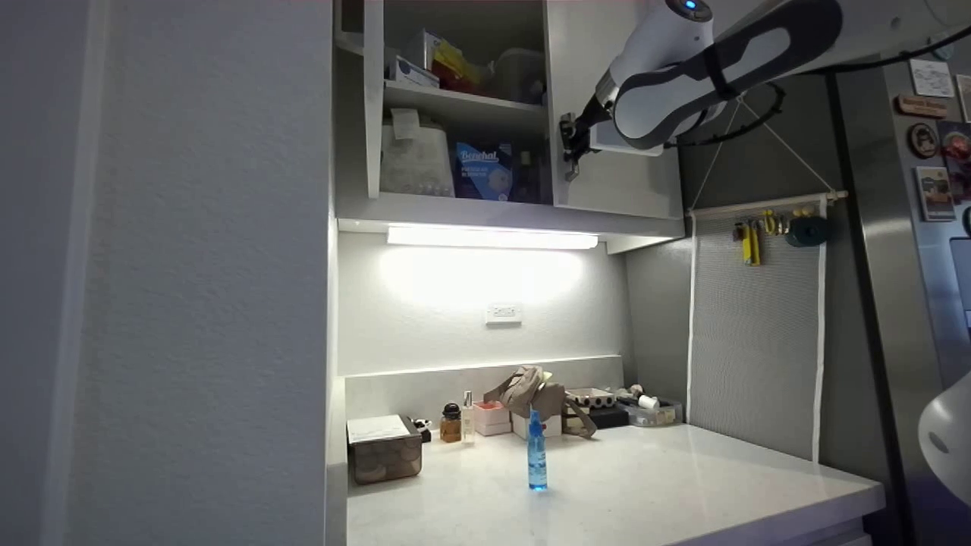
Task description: Open the top left and right cabinet doors respectively
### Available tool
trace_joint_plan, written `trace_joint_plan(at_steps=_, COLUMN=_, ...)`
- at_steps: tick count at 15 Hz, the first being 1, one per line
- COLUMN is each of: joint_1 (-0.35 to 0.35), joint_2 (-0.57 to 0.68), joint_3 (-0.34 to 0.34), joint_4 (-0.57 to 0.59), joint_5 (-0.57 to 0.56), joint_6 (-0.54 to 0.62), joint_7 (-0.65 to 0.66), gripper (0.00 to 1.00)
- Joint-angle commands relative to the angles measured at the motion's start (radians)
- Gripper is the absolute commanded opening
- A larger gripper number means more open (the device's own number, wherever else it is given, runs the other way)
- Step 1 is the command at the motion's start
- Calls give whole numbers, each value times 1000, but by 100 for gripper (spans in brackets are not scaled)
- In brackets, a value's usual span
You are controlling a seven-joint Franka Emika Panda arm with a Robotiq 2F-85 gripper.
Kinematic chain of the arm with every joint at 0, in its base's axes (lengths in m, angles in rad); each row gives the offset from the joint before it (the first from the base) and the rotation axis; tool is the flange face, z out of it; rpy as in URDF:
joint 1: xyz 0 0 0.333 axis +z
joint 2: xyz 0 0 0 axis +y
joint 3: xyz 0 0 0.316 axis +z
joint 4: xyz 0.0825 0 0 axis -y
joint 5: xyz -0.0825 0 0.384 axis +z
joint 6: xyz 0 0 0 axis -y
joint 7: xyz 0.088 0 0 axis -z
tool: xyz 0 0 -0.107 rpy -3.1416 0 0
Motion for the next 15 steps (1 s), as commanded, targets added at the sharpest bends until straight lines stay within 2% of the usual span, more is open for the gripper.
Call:
trace_joint_plan(at_steps=1, joint_1=9, joint_2=-146, joint_3=-48, joint_4=-158, joint_5=124, joint_6=57, joint_7=-78, gripper=4)
trace_joint_plan(at_steps=8, joint_1=45, joint_2=-317, joint_3=-105, joint_4=-285, joint_5=315, joint_6=54, joint_7=-234, gripper=4)
trace_joint_plan(at_steps=15, joint_1=68, joint_2=-456, joint_3=-183, joint_4=-357, joint_5=395, joint_6=20, joint_7=-336, gripper=4)
